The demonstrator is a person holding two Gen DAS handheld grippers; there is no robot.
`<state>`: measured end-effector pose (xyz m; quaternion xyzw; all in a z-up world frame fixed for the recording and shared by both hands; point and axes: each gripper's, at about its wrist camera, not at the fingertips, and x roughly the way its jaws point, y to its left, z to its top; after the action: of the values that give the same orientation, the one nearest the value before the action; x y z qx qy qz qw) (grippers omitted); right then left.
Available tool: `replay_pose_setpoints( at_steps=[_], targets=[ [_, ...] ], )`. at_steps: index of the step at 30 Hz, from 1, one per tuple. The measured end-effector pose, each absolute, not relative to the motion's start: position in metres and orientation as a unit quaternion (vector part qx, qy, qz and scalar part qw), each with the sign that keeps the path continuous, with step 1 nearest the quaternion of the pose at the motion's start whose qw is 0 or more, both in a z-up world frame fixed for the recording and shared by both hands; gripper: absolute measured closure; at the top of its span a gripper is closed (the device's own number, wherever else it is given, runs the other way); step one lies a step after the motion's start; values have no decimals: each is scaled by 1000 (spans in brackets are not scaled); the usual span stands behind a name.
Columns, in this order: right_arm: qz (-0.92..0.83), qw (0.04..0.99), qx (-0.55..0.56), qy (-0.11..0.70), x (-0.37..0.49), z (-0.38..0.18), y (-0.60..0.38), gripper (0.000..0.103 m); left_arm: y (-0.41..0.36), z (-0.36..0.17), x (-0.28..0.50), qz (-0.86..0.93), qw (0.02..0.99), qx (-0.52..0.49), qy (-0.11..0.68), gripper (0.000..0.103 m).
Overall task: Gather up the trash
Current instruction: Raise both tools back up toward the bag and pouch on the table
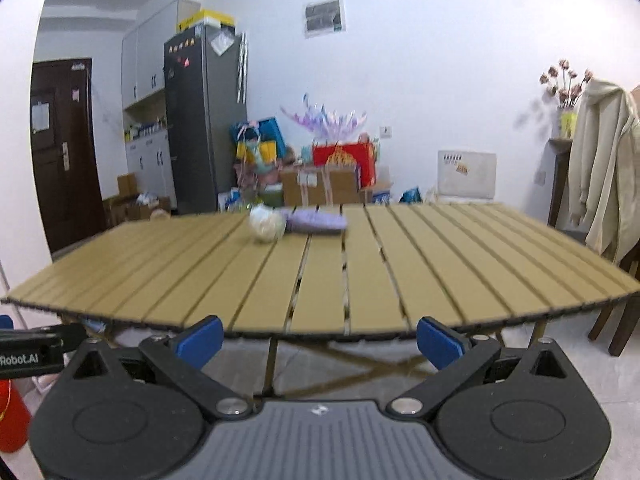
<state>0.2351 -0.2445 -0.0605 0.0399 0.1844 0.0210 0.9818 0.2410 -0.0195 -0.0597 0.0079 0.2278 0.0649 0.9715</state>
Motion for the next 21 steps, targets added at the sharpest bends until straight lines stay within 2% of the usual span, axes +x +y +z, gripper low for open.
replay_pose_setpoints(
  at_steps=[10,21],
  targets=[
    [16,984,73,162,274,-37,-276,0,-36,-26,276,48,977,17,209,0],
    [-7,984,70,161,350,-26,-303,0,-56,-8,367,38,974,32,222,0]
  ],
)
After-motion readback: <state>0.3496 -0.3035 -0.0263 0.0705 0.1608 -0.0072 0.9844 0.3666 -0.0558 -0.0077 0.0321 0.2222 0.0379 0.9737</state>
